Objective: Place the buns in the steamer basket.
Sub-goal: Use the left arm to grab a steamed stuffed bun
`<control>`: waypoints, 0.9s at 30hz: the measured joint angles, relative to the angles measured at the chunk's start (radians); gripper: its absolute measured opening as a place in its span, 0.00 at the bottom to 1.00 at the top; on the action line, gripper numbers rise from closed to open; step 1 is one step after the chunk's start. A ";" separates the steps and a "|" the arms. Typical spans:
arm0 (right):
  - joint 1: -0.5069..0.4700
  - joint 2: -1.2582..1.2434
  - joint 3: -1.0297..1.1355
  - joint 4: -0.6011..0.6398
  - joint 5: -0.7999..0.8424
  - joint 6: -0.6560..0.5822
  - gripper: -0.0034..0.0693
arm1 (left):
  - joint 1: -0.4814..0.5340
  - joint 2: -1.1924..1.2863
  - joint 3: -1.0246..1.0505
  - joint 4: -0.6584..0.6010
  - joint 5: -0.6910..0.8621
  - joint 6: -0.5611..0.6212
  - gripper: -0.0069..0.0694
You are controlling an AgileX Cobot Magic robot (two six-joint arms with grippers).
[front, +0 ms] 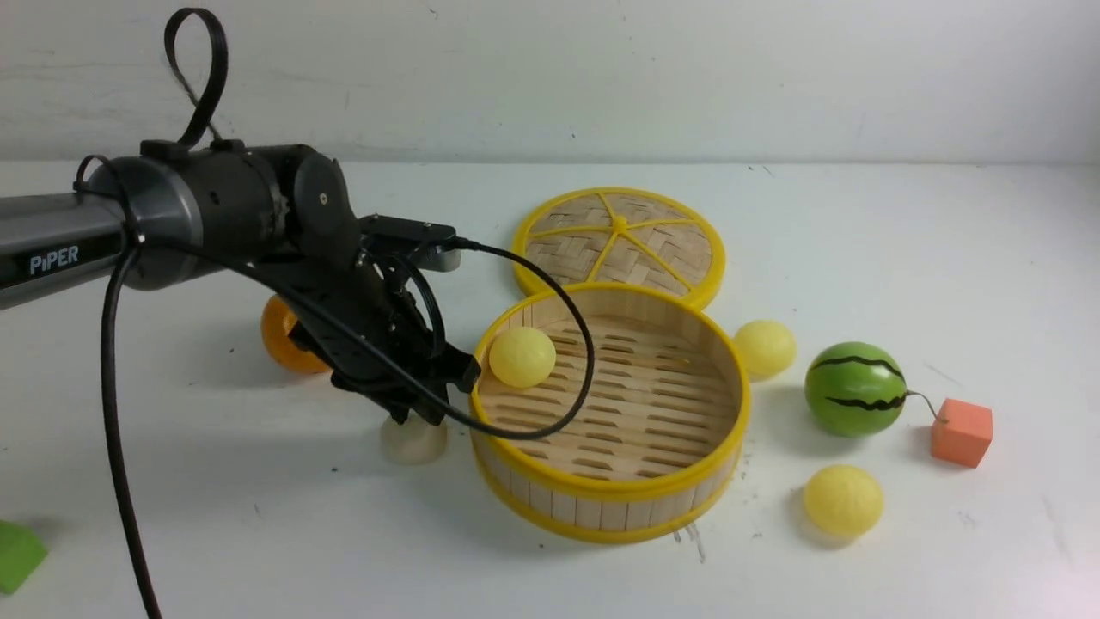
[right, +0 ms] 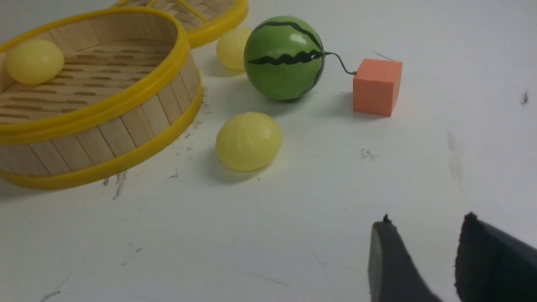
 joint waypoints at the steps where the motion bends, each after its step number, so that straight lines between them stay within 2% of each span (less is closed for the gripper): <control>1: 0.000 0.000 0.000 0.000 0.000 0.000 0.38 | 0.000 0.003 0.000 0.009 -0.003 0.001 0.45; 16: 0.000 0.000 0.000 0.000 0.000 0.000 0.38 | 0.000 0.004 0.000 0.046 -0.037 0.001 0.42; 19: 0.000 0.000 0.000 0.000 0.000 0.000 0.38 | 0.000 0.008 0.000 0.049 -0.039 0.002 0.34; 22: 0.000 0.000 0.000 0.000 0.000 0.000 0.38 | 0.000 0.027 0.000 0.050 -0.038 0.002 0.20; 25: 0.000 0.000 0.000 0.000 0.000 0.000 0.38 | 0.000 0.032 0.000 0.050 -0.033 0.002 0.13; 27: 0.000 0.000 0.000 0.000 0.000 0.000 0.38 | 0.000 0.032 0.000 0.050 -0.033 0.002 0.13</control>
